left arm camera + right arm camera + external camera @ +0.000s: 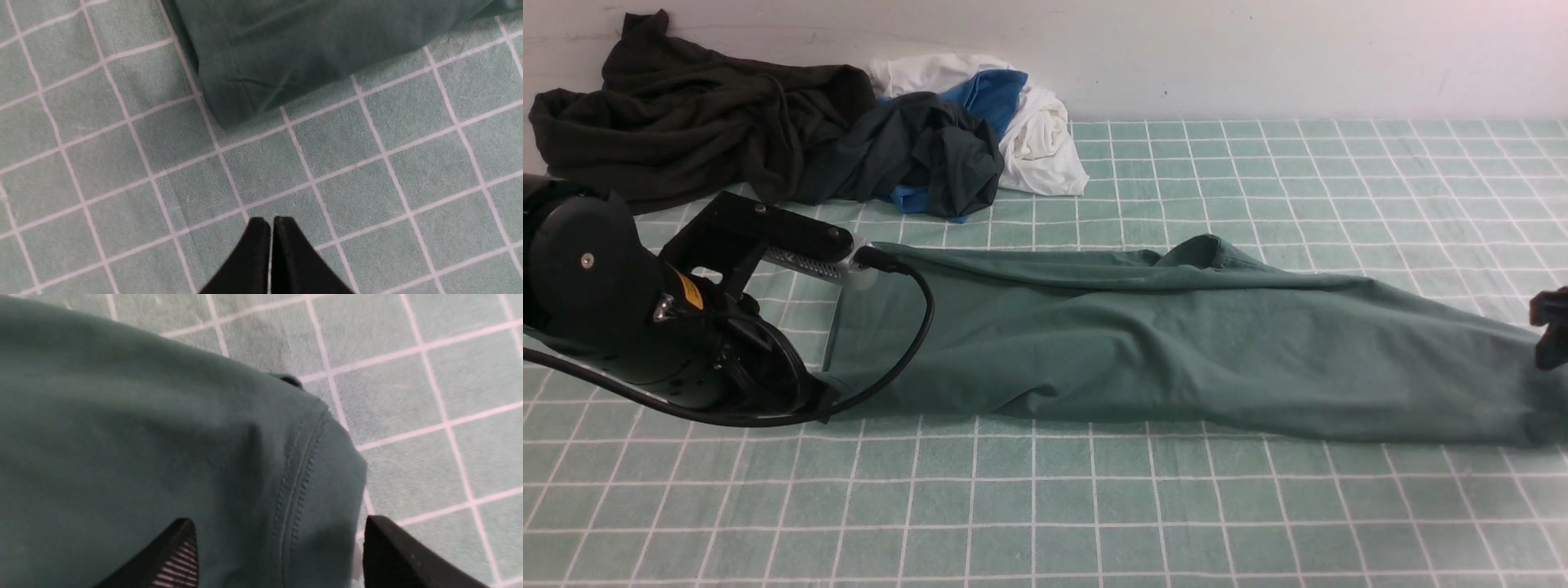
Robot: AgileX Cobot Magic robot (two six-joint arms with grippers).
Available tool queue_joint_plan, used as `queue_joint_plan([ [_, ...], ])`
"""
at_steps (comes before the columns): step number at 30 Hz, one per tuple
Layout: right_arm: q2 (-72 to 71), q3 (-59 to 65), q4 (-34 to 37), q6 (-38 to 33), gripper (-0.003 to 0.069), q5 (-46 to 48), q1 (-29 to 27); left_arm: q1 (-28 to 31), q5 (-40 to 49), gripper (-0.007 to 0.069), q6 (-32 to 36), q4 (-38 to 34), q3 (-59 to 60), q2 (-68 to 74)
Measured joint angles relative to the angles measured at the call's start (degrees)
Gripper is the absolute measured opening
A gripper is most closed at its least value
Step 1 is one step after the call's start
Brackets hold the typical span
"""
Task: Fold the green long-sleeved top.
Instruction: Use the right arm to clamp the right edge of the fabric
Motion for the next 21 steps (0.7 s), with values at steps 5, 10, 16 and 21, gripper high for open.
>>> queue_joint_plan([
  [5,6.2,0.0,1.0,0.0,0.0502,-2.7,0.0,0.0,0.1,-0.0003,0.0,0.0,0.0,0.1],
  [10,7.8,-0.6,3.9,-0.8,0.0484,-4.1,0.0,0.0,0.1,-0.0003,0.1,0.0,0.0,0.2],
  [16,7.8,-0.6,6.5,-4.3,0.0304,-3.8,0.0,0.0,0.1,-0.0003,0.1,0.2,0.0,0.2],
  [21,6.3,-0.5,6.1,-9.2,0.0034,-0.9,0.0,0.0,0.1,-0.0003,0.1,0.2,0.0,0.2],
])
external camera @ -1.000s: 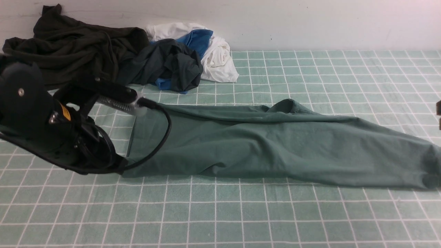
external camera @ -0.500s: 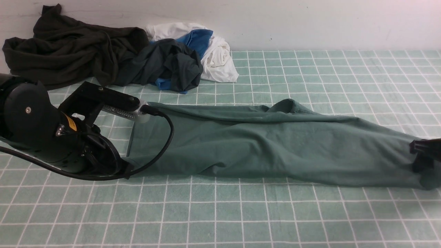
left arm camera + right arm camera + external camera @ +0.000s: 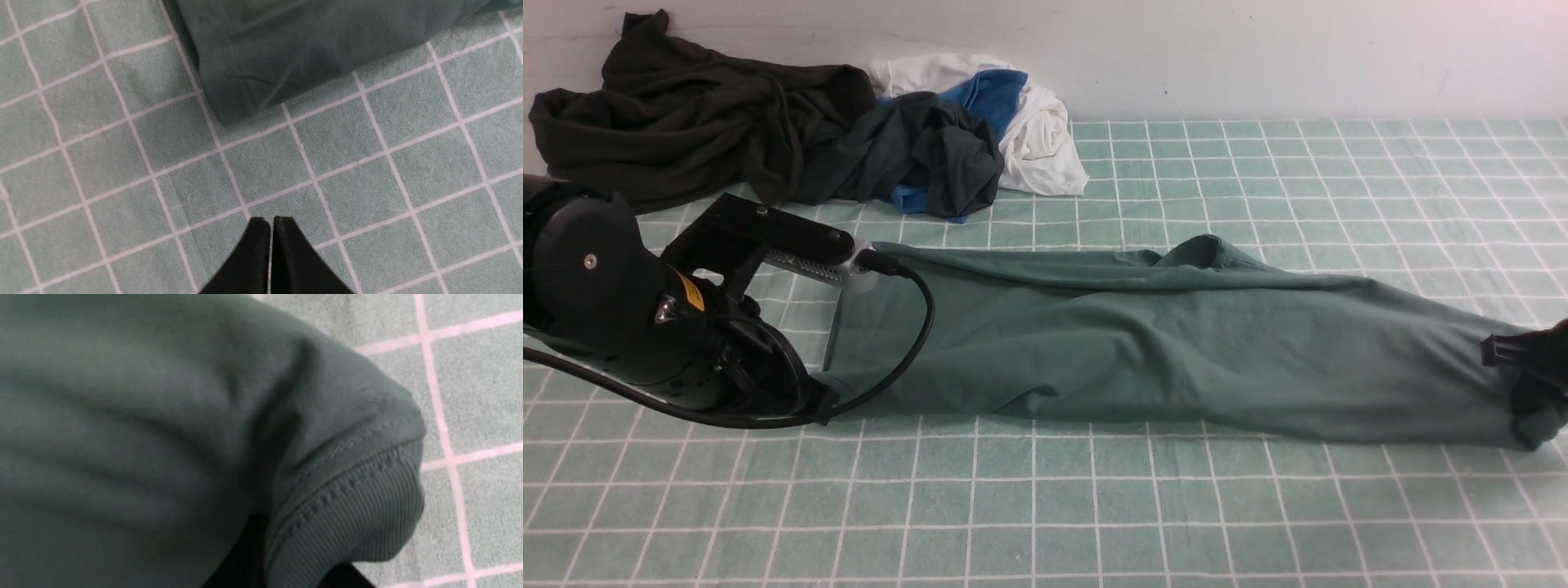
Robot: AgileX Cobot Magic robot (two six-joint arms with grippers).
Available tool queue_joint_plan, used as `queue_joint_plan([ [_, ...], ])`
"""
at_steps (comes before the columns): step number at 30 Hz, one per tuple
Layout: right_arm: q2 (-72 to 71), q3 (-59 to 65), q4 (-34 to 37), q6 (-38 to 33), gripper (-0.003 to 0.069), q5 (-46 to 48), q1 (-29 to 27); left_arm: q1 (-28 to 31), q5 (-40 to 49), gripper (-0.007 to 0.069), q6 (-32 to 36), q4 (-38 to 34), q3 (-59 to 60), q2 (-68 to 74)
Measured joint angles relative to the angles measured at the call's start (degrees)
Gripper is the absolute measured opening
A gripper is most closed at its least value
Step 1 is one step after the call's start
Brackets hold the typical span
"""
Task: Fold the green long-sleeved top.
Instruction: Use the right arm to clamp the right edge of the fabric, then use the right arm to drag the right edge of the fabric to the left and folds it over the left edge
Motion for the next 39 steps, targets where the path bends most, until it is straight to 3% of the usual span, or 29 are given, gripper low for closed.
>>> queue_joint_plan([
  [5,-6.4,0.1,-9.2,3.0,0.0000,2.9,0.0,0.0,0.2,-0.0003,0.0,0.0,0.0,-0.1],
  [9,-16.4,0.0,-22.0,12.8,-0.0001,4.2,0.0,0.0,0.2,-0.0003,0.0,0.0,0.0,-1.8],
  [13,-22.9,-3.0,-23.3,14.0,-0.0002,7.6,2.2,0.0,0.2,-0.0003,0.0,0.2,0.0,-3.5],
  [16,-26.7,-8.1,-20.1,11.0,-0.0004,10.8,8.2,0.0,0.2,-0.0003,0.0,0.2,0.0,-5.1],
  [21,-26.4,-17.8,-11.7,6.5,-0.0003,13.7,23.9,0.0,0.2,-0.0003,0.0,0.3,0.0,-8.6],
  [23,-25.3,-19.5,-10.3,6.4,-0.0003,13.7,27.2,0.0,0.4,-0.0003,0.0,0.3,0.0,-9.6],
  [24,-22.7,-21.7,-8.7,6.4,-0.0003,13.4,32.2,0.0,0.7,-0.0003,0.0,0.3,0.0,-11.1],
  [27,-15.9,-24.5,-5.7,6.4,-0.0003,10.7,39.9,0.0,2.0,-0.0003,0.0,0.4,0.0,-15.2],
  [32,-3.6,-27.0,-0.2,6.5,0.0002,3.9,47.6,0.0,4.7,-0.0003,0.0,0.5,0.0,-20.4],
  [36,4.7,-30.7,4.2,6.0,0.0069,0.8,50.1,0.0,8.1,-0.0003,0.0,0.5,0.0,-22.9],
  [39,9.0,-36.7,8.9,3.5,0.0239,3.2,50.5,0.0,11.2,-0.0003,0.0,0.7,0.1,-24.0],
])
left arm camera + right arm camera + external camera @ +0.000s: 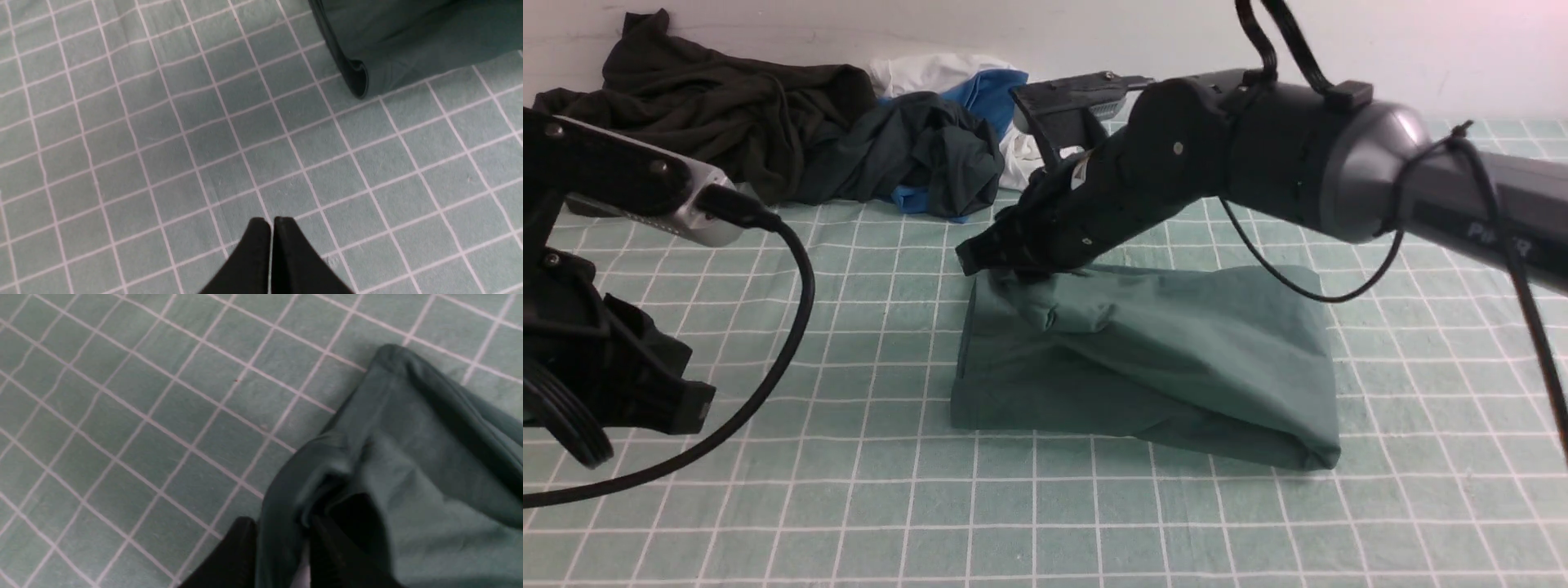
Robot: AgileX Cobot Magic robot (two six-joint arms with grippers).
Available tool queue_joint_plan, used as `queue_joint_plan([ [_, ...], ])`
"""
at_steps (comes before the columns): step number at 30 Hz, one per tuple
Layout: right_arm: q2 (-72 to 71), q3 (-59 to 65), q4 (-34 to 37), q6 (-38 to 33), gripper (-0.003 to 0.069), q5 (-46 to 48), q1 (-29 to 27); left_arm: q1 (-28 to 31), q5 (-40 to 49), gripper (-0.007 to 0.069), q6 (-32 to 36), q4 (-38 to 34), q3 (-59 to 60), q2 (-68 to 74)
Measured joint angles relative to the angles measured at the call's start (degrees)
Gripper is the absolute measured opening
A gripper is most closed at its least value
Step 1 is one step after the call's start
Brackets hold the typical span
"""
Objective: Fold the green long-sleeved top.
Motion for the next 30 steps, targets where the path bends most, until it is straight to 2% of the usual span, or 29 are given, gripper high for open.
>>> queue_joint_plan([
  [2,0.1,-2.5,0.4,-0.9,0.0325,2.9,-0.1,0.0,0.3,-0.0003,-0.1,0.1,0.3,-0.2],
  [3,-0.1,-3.4,0.3,-1.3,0.0346,4.0,-0.1,0.0,0.4,-0.0003,-0.1,0.1,0.4,-0.3],
  [4,-0.6,-5.2,-0.9,-1.8,0.0419,6.3,-0.2,0.0,0.4,-0.0003,-0.1,0.1,0.5,-0.4],
  [5,-1.2,-6.1,-2.7,-1.8,0.0456,7.6,-0.2,0.0,0.1,-0.0003,-0.1,0.2,0.5,-0.4],
  [8,-1.7,-5.7,-7.8,-1.0,0.0510,10.0,-0.4,0.0,-0.7,-0.0003,-0.1,0.2,0.5,-0.5],
  [12,1.4,-0.6,-11.5,1.0,0.0516,9.8,-0.6,0.0,-1.1,-0.0003,-0.1,0.2,1.6,-0.6],
  [19,7.9,4.4,-11.7,1.0,0.0515,6.8,1.3,0.0,-6.1,-0.0003,-0.2,-1.3,8.0,-1.9],
  [23,4.1,4.4,-12.1,1.0,0.0515,6.0,1.5,0.0,-9.4,-0.0003,-0.2,-3.1,14.5,-7.9],
  [30,-14.3,7.6,-14.1,1.0,0.0515,5.5,1.5,0.0,-9.9,-0.0003,-0.2,-4.3,23.5,-27.8],
])
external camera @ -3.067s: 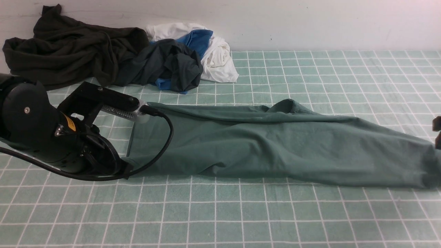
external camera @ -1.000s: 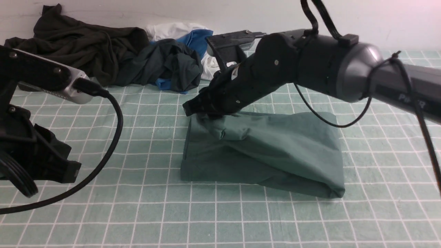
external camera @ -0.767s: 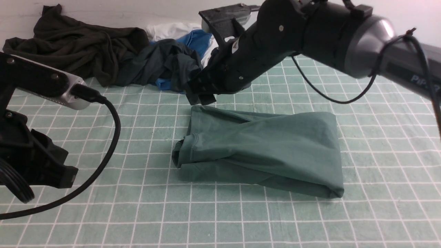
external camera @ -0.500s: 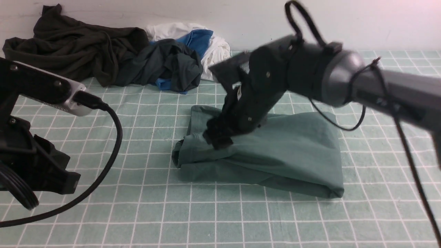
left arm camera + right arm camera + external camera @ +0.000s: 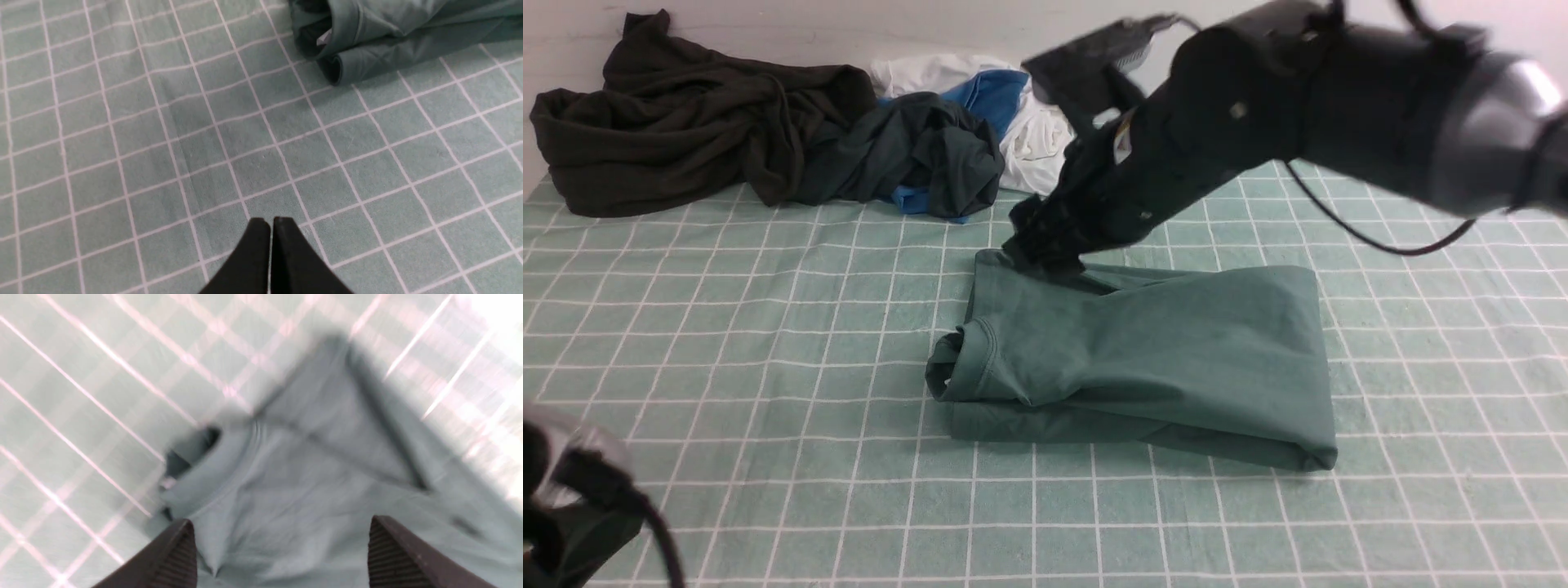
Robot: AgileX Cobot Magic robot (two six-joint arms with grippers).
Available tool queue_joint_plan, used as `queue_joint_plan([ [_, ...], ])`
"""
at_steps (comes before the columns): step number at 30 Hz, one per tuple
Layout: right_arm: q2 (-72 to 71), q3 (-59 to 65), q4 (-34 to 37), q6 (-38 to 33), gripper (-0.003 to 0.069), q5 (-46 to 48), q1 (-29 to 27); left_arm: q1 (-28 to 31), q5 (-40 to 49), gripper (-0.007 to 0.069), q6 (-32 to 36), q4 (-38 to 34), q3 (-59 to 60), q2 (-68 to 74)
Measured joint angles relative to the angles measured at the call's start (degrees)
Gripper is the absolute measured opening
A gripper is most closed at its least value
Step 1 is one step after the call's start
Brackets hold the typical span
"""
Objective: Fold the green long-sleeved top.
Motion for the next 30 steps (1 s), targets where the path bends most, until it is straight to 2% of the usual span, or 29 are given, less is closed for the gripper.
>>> queue_joint_plan([
  [6,-14.8,13.5,0.0,1.2,0.0509,-5.1,0.0,0.0,0.0,-0.0003,0.0,0.0,4.1,-13.0],
  [8,-22.5,22.3,-0.5,2.8,0.0477,-9.3,0.0,0.0,0.1,-0.0003,0.0,0.0,4.8,-17.3],
  [11,-28.1,28.3,-0.5,3.7,0.0426,-12.9,0.0,0.0,0.1,-0.0003,0.0,0.0,4.9,-19.2],
  [12,-31.9,31.9,-0.5,3.9,0.0372,-15.3,0.0,0.0,0.1,-0.0003,0.0,0.0,4.9,-19.8],
  [13,-32.3,32.4,-0.5,3.9,0.0365,-15.6,0.0,0.0,0.1,-0.0003,0.0,0.0,4.9,-19.9],
  [14,-35.6,35.5,-0.5,4.0,0.0298,-17.6,0.0,0.0,0.1,-0.0003,0.0,0.0,4.9,-20.0],
  [15,-36.4,35.8,-0.5,4.1,0.0279,-18.1,0.0,0.0,0.1,-0.0003,0.0,0.0,4.9,-20.0],
  [17,-40.6,40.1,-1.7,4.2,0.0159,-21.5,0.0,0.0,0.1,-0.0003,0.0,0.0,4.9,-20.0],
  [22,-46.4,44.9,-2.8,4.3,0.0003,-28.2,0.0,0.0,0.1,-0.0003,0.0,0.0,4.9,-20.0],
  [30,-54.5,49.6,-3.0,4.3,-0.0013,-35.3,0.0,0.0,0.1,-0.0003,0.0,0.0,4.9,-20.0],
])
